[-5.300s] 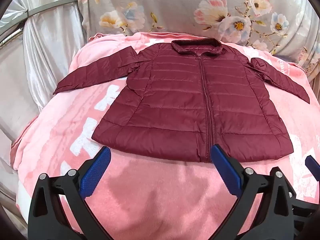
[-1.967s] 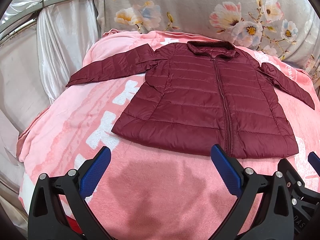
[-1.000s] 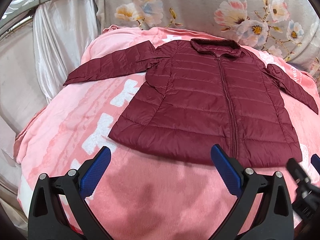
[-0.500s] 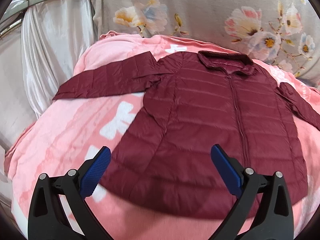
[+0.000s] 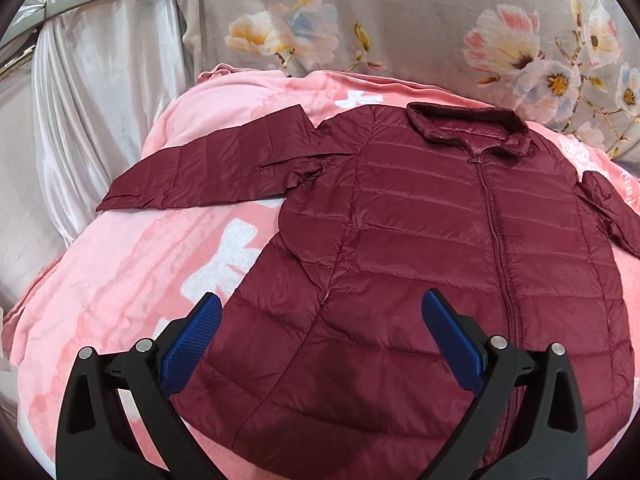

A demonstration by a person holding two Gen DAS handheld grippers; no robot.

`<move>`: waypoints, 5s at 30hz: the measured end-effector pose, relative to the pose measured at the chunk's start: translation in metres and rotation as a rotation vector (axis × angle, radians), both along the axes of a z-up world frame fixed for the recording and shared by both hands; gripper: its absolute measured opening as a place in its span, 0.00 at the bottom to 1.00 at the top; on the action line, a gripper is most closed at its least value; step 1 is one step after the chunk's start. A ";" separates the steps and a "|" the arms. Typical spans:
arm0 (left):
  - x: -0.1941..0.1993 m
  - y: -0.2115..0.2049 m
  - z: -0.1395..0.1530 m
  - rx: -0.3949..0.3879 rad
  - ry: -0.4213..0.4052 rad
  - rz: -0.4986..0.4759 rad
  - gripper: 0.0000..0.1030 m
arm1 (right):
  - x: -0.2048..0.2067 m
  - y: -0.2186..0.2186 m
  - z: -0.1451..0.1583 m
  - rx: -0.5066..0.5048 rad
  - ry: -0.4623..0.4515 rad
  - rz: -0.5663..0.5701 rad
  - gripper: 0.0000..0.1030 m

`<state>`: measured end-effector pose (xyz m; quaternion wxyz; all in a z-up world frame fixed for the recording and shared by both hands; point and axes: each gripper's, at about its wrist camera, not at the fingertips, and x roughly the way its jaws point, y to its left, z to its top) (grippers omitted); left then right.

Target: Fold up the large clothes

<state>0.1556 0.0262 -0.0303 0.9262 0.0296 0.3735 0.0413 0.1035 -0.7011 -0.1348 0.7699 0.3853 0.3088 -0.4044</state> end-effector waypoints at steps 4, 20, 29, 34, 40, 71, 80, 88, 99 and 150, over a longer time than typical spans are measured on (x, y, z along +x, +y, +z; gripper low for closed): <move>0.005 -0.003 -0.002 -0.008 0.005 -0.012 0.95 | 0.004 -0.014 -0.010 0.012 -0.005 -0.046 0.74; 0.022 -0.008 -0.004 -0.033 0.039 -0.038 0.95 | 0.079 0.032 0.085 -0.137 -0.215 0.192 0.05; 0.020 0.003 0.011 -0.071 0.005 -0.036 0.95 | 0.160 0.214 0.200 -0.236 -0.401 0.699 0.05; 0.019 0.019 0.017 -0.098 -0.008 -0.014 0.95 | 0.191 0.342 0.206 -0.184 -0.404 1.008 0.05; 0.022 0.046 0.019 -0.133 -0.018 0.028 0.95 | 0.205 0.463 0.154 -0.083 -0.326 1.258 0.05; 0.139 0.034 -0.037 -0.667 0.241 -0.100 0.94 | 0.115 0.510 0.066 0.089 -0.142 1.283 0.56; 0.139 0.008 -0.068 -0.769 0.347 -0.114 0.69 | 0.074 0.354 0.053 0.135 -0.125 0.857 0.57; 0.154 0.011 -0.063 -0.712 0.331 -0.139 0.04 | 0.113 0.277 0.027 0.173 -0.129 0.640 0.51; 0.170 0.015 0.010 -0.569 0.057 -0.229 0.01 | 0.138 0.274 0.083 0.034 -0.310 0.669 0.02; 0.148 -0.002 -0.071 -0.412 0.156 -0.138 0.34 | 0.177 0.462 0.002 -0.033 0.061 1.025 0.05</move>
